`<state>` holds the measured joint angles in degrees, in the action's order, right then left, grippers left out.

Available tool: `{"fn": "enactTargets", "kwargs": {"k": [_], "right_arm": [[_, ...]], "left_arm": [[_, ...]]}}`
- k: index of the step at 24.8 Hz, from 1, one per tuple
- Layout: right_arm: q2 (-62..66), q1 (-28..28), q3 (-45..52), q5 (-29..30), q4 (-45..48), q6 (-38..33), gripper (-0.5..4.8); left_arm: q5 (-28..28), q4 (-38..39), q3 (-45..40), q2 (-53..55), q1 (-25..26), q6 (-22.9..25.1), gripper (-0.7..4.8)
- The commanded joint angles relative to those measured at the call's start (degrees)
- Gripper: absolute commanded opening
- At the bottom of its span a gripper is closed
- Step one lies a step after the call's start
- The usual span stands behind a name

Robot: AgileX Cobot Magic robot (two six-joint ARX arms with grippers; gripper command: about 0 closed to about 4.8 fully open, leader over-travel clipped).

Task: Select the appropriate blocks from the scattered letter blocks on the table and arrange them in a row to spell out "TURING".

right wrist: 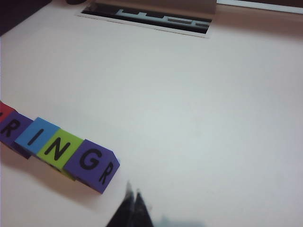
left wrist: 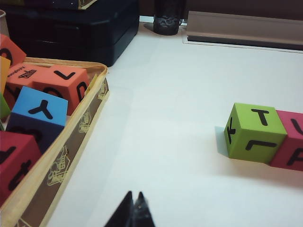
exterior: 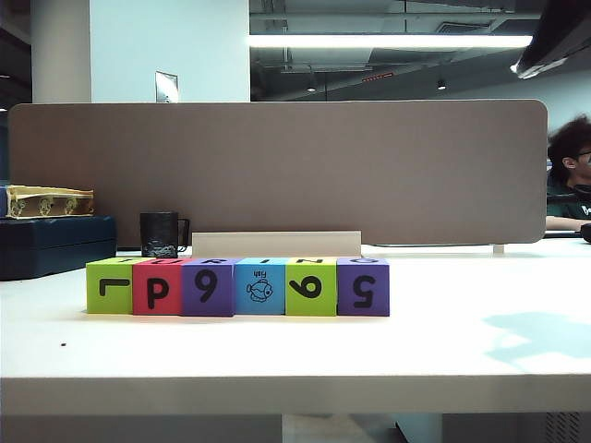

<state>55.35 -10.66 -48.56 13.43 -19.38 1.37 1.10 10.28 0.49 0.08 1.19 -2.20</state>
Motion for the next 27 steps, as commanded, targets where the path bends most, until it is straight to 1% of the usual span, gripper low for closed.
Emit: {"fn": "enactTargets", "kwargs": {"k": [1,8,14,19,20,27], "right_arm": [[-1.66,0.87,1.38,-0.02,1.68,-0.09,-0.01],[-6.23,3.61,5.84,-0.04,1.84,-0.11,-0.01],[-12.33,5.38,12.2,-0.07,3.8,-0.68,-0.01],[-15.17,5.38,14.62,-0.15,3.82,-0.72,-0.01],[-16.2,5.4,15.52,-1.09,3.87,-0.72,-0.01],[-22.32,5.86,21.73,-2.38,8.37,-1.38,-0.01]], "left_arm": [[-0.26,0.37,0.04,0.04,0.0,-0.07,-0.05],[-0.26,0.37,0.04,0.04,0.0,-0.07,-0.05],[-0.28,0.37,0.04,0.04,0.0,0.04,-0.05],[-0.26,0.37,0.04,0.04,0.0,0.04,-0.05],[-0.26,0.37,0.04,0.04,0.0,0.02,-0.05],[-0.28,0.37,0.04,0.04,0.0,0.02,-0.05]]}}
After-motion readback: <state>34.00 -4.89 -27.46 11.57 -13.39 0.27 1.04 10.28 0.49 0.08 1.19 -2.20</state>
